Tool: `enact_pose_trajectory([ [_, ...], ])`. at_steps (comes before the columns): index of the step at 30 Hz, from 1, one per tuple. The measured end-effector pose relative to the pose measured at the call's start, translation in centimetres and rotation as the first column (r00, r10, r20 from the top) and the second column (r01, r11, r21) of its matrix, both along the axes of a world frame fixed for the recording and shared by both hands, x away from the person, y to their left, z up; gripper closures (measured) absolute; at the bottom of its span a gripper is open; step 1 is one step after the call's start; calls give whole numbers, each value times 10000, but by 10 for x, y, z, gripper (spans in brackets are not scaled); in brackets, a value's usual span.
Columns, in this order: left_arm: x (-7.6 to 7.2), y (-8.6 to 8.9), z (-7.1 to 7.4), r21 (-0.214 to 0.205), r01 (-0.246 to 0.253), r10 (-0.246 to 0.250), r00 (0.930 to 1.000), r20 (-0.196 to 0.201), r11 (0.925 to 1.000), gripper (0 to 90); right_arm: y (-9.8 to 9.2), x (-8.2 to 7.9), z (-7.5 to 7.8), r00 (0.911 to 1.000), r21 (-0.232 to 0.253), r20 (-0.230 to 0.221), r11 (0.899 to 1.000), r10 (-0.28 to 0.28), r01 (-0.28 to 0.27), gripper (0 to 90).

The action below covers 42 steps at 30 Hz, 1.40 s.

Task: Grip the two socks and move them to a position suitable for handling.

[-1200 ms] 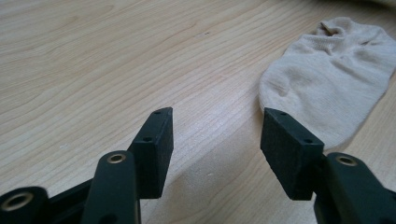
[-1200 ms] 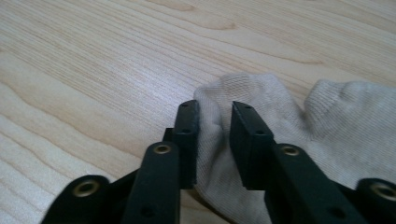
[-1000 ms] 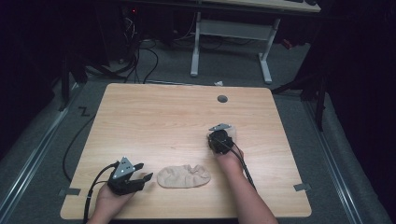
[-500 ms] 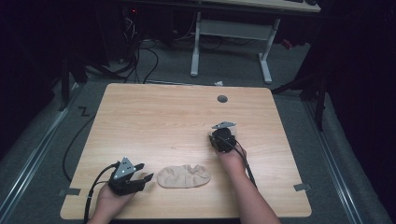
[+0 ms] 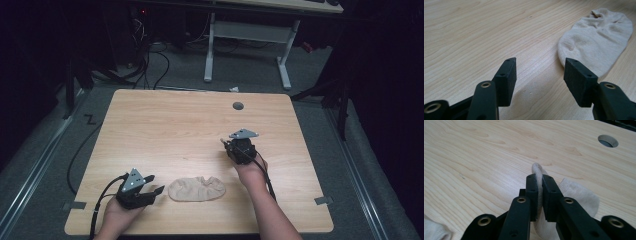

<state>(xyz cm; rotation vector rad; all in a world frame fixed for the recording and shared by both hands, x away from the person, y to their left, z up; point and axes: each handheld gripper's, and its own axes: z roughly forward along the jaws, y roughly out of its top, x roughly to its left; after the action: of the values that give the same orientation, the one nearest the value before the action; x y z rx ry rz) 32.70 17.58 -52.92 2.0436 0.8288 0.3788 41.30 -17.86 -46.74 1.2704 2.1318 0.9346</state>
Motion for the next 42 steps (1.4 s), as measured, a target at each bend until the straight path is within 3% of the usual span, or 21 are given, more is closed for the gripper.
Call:
enact_pose_trajectory([
  [13,1,0,-1,70,-1,1,10000,-10,10000,442,13,-8,13,9984,348,384,9985,418,-431,846],
  [29,1,3,0,57,-40,40,10000,20,10000,441,53,-7,20,9907,936,688,9879,1173,-1234,845],
  [33,1,2,0,60,-50,49,10000,62,10000,441,49,-7,18,9929,924,600,9899,1022,-1075,843],
  [42,1,1,-1,133,-9,8,10000,35,9999,441,20,-8,8,9986,908,453,9954,270,-310,840],
])
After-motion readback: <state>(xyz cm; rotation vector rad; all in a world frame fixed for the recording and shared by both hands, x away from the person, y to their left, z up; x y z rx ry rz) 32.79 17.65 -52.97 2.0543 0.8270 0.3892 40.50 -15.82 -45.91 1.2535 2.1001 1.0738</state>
